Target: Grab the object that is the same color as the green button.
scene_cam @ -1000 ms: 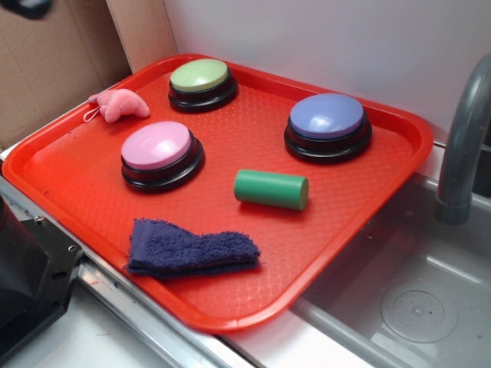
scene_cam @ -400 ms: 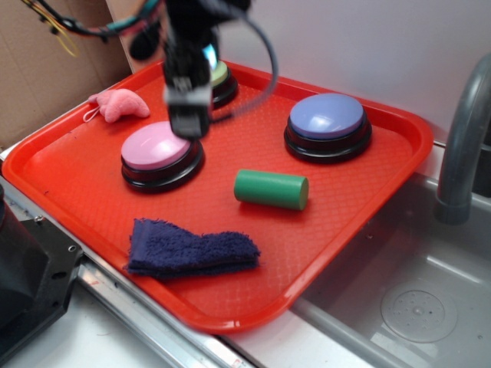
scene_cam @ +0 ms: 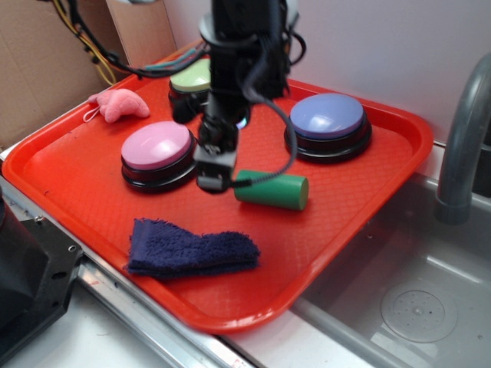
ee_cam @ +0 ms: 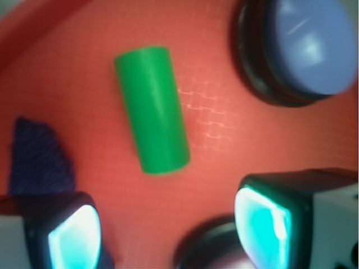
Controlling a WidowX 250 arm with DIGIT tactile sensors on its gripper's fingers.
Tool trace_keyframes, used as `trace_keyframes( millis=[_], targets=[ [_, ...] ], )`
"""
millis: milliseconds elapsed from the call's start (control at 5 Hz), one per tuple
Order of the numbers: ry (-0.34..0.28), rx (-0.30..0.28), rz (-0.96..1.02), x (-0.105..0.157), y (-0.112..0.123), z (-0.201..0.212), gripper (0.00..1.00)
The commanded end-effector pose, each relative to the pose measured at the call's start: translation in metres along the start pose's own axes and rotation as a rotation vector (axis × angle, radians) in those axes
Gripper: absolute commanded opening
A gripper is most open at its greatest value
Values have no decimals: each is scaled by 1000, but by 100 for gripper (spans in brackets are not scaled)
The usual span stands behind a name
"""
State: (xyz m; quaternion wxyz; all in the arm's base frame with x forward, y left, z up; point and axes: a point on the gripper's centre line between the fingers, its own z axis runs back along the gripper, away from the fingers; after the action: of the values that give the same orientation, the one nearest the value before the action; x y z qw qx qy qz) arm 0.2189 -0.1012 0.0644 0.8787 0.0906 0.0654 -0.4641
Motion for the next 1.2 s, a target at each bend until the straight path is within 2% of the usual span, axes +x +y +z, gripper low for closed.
trace_keyframes(
  millis=[0, 200, 400, 600, 800, 1000],
  targets=[
    [-17, -37, -29, 29, -3, -23, 100],
    [-38, -56, -7, 40, -8, -33, 100],
    [-71, -75, 1, 39, -11, -33, 0],
    [-95, -88, 42, 30, -14, -20, 0],
    [-80, -93, 188, 11, -13, 5, 0],
    [-31, -150, 429, -20, -8, 38, 0]
  ],
)
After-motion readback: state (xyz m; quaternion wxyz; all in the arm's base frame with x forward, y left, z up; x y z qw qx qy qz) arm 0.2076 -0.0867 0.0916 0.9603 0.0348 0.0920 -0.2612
